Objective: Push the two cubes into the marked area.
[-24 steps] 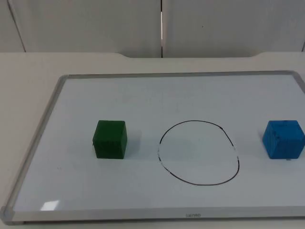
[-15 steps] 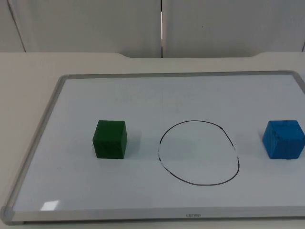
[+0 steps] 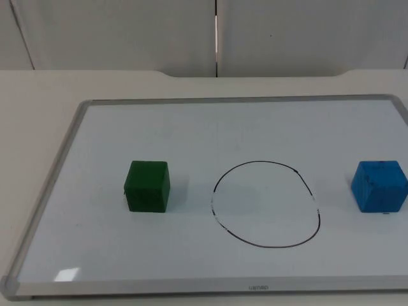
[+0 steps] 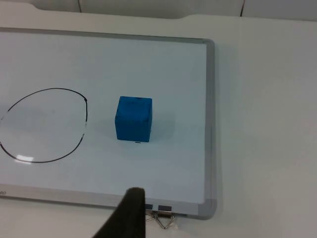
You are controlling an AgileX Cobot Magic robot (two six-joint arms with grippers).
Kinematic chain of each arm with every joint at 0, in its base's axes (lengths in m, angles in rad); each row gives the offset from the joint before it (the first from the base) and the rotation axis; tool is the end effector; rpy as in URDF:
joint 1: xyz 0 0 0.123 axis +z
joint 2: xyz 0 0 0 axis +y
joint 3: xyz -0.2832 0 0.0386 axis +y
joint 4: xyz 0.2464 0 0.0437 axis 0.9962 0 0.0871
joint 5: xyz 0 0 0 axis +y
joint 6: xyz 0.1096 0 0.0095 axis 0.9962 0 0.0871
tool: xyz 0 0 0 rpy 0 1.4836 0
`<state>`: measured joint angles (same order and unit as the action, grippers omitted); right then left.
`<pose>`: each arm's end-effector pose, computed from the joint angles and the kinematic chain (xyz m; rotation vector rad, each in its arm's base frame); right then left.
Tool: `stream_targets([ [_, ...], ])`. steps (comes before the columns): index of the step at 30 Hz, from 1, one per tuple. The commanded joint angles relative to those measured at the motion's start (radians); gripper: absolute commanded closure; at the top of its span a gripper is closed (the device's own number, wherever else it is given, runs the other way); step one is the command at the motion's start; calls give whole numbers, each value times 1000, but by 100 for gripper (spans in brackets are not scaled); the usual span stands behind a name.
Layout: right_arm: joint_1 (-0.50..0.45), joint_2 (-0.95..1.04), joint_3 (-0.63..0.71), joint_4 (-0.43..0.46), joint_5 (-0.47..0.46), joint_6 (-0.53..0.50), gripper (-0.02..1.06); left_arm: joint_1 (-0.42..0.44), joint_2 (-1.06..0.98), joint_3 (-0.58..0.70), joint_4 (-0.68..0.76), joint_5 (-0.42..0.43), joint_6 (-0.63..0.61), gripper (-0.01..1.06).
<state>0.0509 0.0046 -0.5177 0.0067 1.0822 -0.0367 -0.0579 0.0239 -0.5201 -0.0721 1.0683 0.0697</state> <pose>0.0076 0.0010 0.2709 -0.0903 2.0507 0.0169 0.0104 -0.0076 0.2730 0.1345 2.0501 -0.0792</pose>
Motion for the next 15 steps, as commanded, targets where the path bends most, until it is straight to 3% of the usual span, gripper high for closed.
stream_targets([
  [1, -6, -5, 3, 4, -4, -2, -1, 2, 41, -25, -27, -39, 3, 0],
  [9, -6, -5, 3, 4, -4, -2, -1, 2, 178, -44, -154, -99, 64, 2],
  [15, -6, -5, 3, 4, -4, -2, -1, 2, 297, -44, -346, -187, 175, 21],
])
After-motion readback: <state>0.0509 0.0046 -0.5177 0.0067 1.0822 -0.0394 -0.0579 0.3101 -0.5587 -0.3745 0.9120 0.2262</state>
